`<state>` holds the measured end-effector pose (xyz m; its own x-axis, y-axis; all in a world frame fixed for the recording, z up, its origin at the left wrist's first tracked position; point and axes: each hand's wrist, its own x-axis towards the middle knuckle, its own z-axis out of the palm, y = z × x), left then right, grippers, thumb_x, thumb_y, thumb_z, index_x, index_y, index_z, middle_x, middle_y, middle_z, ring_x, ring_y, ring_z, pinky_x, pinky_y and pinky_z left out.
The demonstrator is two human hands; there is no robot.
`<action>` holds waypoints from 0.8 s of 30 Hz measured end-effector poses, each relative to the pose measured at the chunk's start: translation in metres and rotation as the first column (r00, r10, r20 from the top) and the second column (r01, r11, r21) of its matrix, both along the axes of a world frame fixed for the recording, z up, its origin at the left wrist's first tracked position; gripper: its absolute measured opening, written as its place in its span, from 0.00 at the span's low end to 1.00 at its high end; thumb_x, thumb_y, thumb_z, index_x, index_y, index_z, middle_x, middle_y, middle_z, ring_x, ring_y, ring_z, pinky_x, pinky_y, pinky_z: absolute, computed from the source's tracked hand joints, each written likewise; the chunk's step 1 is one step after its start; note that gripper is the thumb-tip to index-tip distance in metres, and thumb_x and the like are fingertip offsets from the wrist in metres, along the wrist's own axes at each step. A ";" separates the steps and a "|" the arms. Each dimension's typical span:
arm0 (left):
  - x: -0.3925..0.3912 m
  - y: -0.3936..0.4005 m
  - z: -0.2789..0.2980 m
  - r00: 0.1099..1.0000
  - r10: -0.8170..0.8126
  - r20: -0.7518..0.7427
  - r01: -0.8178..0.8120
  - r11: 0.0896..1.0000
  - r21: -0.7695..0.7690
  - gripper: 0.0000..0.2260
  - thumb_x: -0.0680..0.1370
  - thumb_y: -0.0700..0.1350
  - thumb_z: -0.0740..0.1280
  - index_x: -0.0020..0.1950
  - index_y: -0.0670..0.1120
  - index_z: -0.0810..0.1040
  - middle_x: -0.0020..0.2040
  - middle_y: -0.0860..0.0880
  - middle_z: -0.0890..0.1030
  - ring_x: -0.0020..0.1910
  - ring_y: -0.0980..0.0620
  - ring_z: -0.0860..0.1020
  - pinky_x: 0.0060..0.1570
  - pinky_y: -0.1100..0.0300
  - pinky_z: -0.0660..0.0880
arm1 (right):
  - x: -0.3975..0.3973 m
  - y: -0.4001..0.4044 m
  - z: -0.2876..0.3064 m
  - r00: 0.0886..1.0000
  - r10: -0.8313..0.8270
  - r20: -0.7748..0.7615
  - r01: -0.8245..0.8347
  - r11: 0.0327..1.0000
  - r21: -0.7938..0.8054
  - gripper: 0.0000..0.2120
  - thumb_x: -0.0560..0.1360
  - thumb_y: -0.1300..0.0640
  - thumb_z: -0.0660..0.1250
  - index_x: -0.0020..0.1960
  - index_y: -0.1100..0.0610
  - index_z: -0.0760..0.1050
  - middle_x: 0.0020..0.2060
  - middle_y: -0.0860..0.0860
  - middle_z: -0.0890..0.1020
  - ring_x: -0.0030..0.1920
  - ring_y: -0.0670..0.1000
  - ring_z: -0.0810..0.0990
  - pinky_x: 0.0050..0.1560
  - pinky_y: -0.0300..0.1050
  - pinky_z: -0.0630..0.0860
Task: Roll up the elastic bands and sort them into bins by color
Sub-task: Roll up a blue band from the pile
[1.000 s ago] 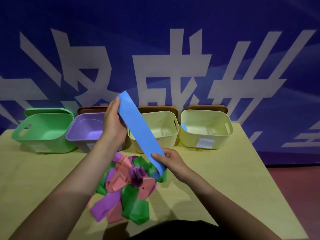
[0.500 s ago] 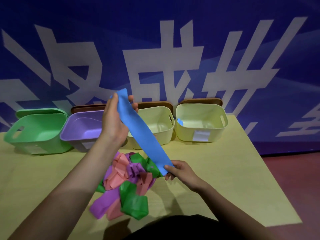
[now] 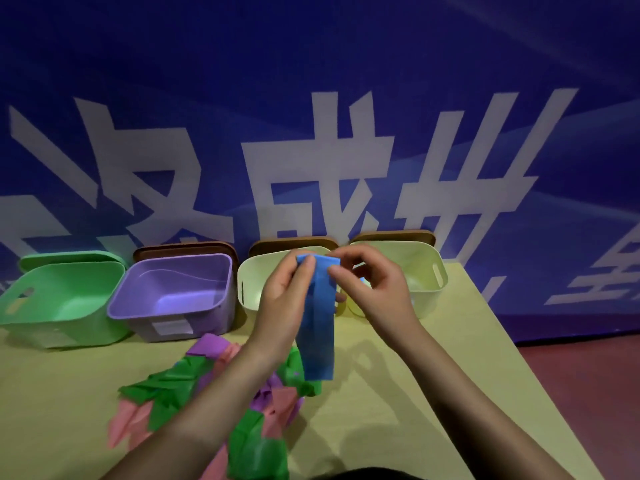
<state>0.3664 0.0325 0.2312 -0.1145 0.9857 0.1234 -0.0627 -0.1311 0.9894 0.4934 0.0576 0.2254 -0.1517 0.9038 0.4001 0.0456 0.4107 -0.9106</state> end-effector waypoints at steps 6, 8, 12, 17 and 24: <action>-0.002 0.001 -0.005 0.992 0.018 0.121 -0.005 0.994 -0.106 0.07 0.81 0.44 0.59 0.52 0.48 0.76 0.43 0.46 0.84 0.40 0.45 0.84 0.35 0.59 0.79 | -0.005 0.015 -0.001 1.000 0.005 0.001 -0.005 1.000 -0.013 0.05 0.73 0.67 0.70 0.41 0.59 0.78 0.33 0.51 0.79 0.36 0.46 0.76 0.39 0.40 0.75; -0.002 -0.001 -0.010 0.990 0.002 0.139 0.018 0.989 -0.143 0.06 0.81 0.43 0.60 0.53 0.46 0.76 0.41 0.45 0.83 0.40 0.45 0.83 0.35 0.58 0.79 | -0.006 0.016 -0.005 1.000 -0.010 -0.024 0.009 1.000 -0.016 0.07 0.73 0.68 0.69 0.41 0.58 0.77 0.32 0.46 0.77 0.34 0.43 0.75 0.38 0.36 0.72; -0.005 -0.003 -0.018 0.995 0.000 0.102 0.024 0.971 -0.239 0.08 0.81 0.45 0.60 0.50 0.44 0.78 0.36 0.44 0.83 0.34 0.44 0.82 0.37 0.54 0.78 | -0.003 0.014 -0.011 0.998 -0.047 0.042 0.044 0.996 0.079 0.10 0.74 0.69 0.69 0.45 0.54 0.80 0.37 0.43 0.79 0.39 0.43 0.77 0.42 0.33 0.71; -0.010 -0.009 -0.021 0.983 -0.011 0.181 0.063 0.957 -0.284 0.12 0.82 0.43 0.56 0.52 0.41 0.78 0.33 0.42 0.81 0.32 0.42 0.80 0.39 0.53 0.78 | 0.009 0.012 -0.024 0.947 -0.062 0.314 -0.063 0.925 0.375 0.13 0.73 0.69 0.66 0.51 0.56 0.83 0.42 0.50 0.78 0.44 0.44 0.77 0.45 0.37 0.73; -0.016 -0.016 -0.017 0.954 -0.083 0.286 0.178 0.929 -0.324 0.20 0.82 0.48 0.50 0.49 0.39 0.79 0.35 0.39 0.82 0.31 0.43 0.80 0.33 0.56 0.78 | 0.015 0.009 -0.030 0.883 -0.079 0.464 -0.149 0.888 0.435 0.11 0.75 0.64 0.62 0.53 0.58 0.82 0.43 0.51 0.77 0.45 0.46 0.76 0.45 0.37 0.73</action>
